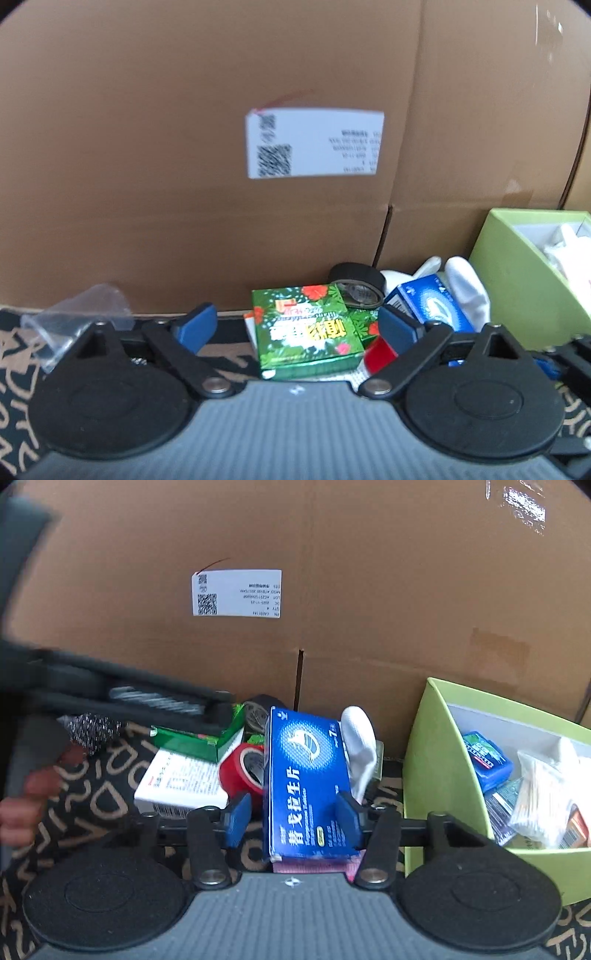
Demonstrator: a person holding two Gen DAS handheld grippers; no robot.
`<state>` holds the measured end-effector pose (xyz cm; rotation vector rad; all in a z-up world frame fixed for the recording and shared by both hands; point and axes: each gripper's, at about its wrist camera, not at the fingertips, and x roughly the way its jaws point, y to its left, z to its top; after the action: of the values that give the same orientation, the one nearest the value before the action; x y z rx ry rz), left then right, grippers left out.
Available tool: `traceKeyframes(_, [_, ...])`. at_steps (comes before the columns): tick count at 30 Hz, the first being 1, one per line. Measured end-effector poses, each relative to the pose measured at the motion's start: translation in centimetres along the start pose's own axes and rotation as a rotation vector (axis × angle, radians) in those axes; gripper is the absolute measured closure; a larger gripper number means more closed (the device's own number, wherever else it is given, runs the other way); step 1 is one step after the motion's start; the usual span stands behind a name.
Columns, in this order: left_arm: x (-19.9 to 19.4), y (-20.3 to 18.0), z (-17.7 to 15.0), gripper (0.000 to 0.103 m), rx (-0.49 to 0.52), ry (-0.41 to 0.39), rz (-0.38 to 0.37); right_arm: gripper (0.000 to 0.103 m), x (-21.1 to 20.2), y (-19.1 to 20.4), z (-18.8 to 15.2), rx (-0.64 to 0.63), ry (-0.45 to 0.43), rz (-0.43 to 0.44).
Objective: Organize objects
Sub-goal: 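Grasp the green box with the left tool while the right grasps the blue medicine box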
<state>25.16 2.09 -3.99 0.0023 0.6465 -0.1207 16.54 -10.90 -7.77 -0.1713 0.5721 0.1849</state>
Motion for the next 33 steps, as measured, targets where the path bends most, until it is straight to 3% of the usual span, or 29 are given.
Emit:
traceKeyframes(3, [1.1, -0.6, -0.1, 0.017, 0.038, 0.019, 0.02, 0.046, 0.3, -0.2, -0.4, -0.01, -0.004, -0.017])
traceKeyframes(5, [1.8, -0.5, -0.2, 0.032, 0.041, 0.047, 0.015, 0.045, 0.5, -0.2, -0.5, -0.021, -0.005, -0.026])
traceKeyframes(7, [2.1, 0.0, -0.4, 0.041, 0.01, 0.051, -0.008, 0.045, 1.3, 0.2, -0.1, -0.035, -0.001, -0.036])
traceKeyframes(13, [0.2, 0.5, -1.0, 0.042, 0.001, 0.051, -0.026, 0.077, -0.9, -1.4, -0.3, 0.062, -0.034, -0.003])
traceKeyframes(15, [-1.0, 0.5, -1.4, 0.042, -0.003, 0.041, -0.035, 0.083, -2.1, -1.6, -0.4, 0.064, -0.06, -0.004])
traceKeyframes(21, [-7.3, -0.5, -4.9, 0.042, 0.052, 0.046, -0.093, 0.083, -7.6, -1.3, -2.1, 0.026, -0.127, 0.028])
traceKeyframes(25, [-11.8, -0.5, -9.0, 0.042, 0.056, 0.073, -0.161, 0.083, -10.7, 1.0, -5.4, -0.194, -0.172, -0.019])
traceKeyframes(28, [-14.2, -0.2, -12.1, 0.041, 0.061, 0.093, -0.129, 0.083, -13.6, 2.8, -8.2, -0.302, -0.152, 0.035])
traceKeyframes(30, [-15.4, 0.8, -13.6, 0.034, 0.052, 0.088, -0.083, 0.077, -15.0, 3.6, -9.6, -0.316, -0.131, 0.09])
traceKeyframes(31, [-16.0, 1.1, -13.8, 0.028, 0.037, 0.088, -0.07, 0.062, -15.6, 3.7, -10.0, -0.293, -0.122, 0.114])
traceKeyframes(32, [-16.5, 1.4, -14.2, 0.026, 0.016, 0.088, -0.066, 0.037, -16.2, 3.5, -10.3, -0.255, -0.116, 0.136])
traceKeyframes(33, [-16.8, 1.7, -14.3, 0.025, -0.001, 0.088, -0.069, 0.027, -16.7, 3.3, -10.5, -0.211, -0.119, 0.154])
